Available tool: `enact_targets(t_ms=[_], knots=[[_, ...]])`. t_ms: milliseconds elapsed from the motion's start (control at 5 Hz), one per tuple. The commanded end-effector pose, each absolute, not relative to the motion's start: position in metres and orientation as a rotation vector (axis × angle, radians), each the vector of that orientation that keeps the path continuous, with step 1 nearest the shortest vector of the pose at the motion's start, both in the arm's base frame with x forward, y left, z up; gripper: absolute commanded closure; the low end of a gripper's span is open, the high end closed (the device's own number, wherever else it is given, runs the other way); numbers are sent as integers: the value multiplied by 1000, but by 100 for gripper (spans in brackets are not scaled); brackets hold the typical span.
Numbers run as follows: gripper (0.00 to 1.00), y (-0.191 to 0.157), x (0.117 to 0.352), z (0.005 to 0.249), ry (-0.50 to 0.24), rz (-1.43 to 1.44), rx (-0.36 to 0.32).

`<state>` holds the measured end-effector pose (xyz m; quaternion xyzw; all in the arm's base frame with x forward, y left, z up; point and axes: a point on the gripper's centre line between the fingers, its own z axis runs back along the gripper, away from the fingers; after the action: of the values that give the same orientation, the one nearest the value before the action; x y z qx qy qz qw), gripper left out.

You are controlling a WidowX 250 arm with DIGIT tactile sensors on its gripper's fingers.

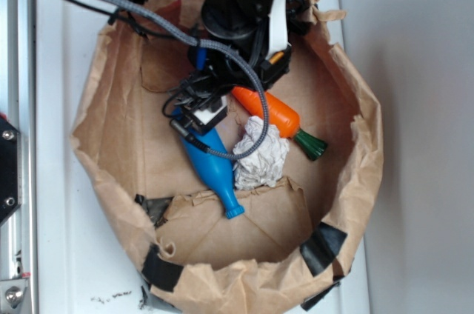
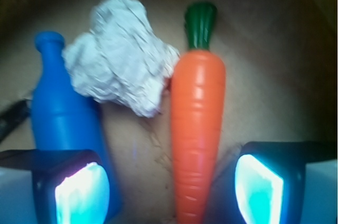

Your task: Grab the carrot.

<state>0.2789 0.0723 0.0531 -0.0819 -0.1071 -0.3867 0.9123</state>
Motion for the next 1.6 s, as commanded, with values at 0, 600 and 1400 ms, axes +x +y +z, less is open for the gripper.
enact_targets(t_ms=[0,600,1400], knots=[[0,63,297,53,-258,-816,-70],[0,41,312,36,-222,-815,-62],[100,40,307,36,-250,-805,-62]])
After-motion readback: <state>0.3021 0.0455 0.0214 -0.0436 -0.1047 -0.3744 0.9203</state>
